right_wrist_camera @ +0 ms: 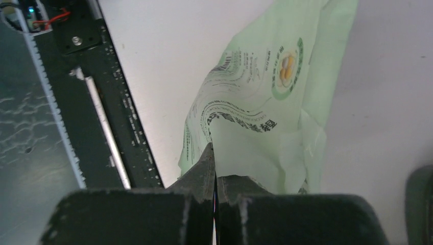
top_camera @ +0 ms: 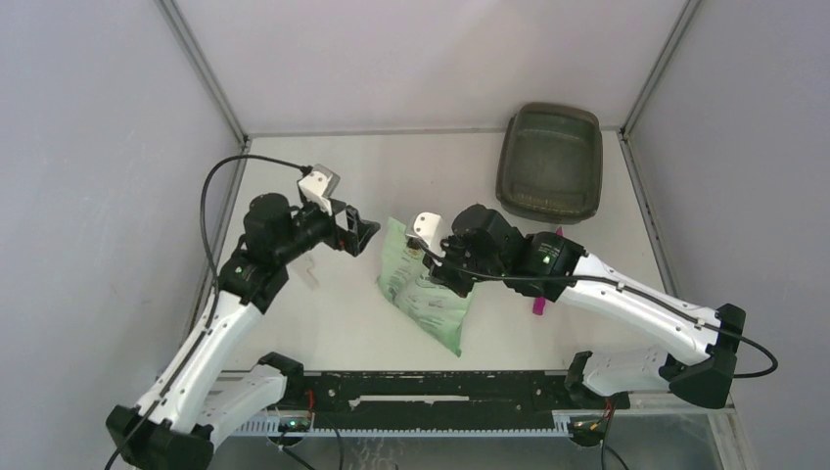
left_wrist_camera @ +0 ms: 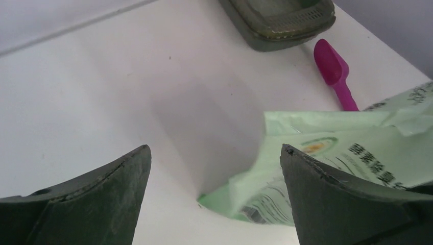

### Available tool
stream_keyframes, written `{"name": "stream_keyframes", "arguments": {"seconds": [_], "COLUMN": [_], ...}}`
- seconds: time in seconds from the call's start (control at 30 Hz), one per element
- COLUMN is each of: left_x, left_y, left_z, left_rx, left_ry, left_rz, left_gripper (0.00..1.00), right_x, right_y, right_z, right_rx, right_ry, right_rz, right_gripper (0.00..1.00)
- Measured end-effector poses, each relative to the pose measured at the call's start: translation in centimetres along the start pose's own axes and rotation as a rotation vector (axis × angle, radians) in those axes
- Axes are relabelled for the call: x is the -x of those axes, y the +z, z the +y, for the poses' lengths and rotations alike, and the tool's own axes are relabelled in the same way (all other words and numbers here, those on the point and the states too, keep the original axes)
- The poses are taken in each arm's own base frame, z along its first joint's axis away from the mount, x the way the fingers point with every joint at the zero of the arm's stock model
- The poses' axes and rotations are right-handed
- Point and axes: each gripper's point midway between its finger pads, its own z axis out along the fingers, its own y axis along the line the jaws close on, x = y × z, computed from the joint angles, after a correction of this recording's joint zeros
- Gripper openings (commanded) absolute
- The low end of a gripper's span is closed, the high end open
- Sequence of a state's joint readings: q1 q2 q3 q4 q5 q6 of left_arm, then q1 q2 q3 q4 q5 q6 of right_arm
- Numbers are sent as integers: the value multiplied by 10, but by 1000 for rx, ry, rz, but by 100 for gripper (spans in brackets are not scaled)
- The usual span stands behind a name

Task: Fill the litter box with clean litter
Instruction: Open the cat litter bag at the center of the board.

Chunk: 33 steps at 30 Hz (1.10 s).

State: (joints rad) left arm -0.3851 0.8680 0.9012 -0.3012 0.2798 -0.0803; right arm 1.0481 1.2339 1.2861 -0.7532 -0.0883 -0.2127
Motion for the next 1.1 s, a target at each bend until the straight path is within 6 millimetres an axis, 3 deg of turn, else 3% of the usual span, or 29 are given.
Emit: {"name": "stream_keyframes", "arguments": {"seconds": [0.2,0.47,0.57,0.63,0.8,0.9,1.0,1.1], "left_x": [-8,-24,-17,-11,24,11,1,5], "left_y": [37,52,53,57,86,80,60,40], "left_z": [-1,-30,-28,-19,4,0,-20,-44], "left_rx": [-178,-431,-406,-335,-183,-114,-89,-93], "left_ry": [99,84,35,-86,-399,-590,-762,-876], "left_rz": [7,37,27,68,183,242,279,311], "left_gripper": [100,100,100,100,100,100,100,100], "right_x": [-3,-8,-10,-12,-12,-12,-10,-10], "right_y": [-2,-6,-8,-9,-7,-4,-3,-1], "right_z": [10,-1,-8,-9,-11,-10,-7,-9], "right_rx": [93,102,88,84,52,4,-49,-102], "right_ry": [46,93,109,114,99,64,25,-2], "right_rz": [2,8,11,14,18,15,7,8], "right_gripper": [0,0,0,0,0,0,0,0]}}
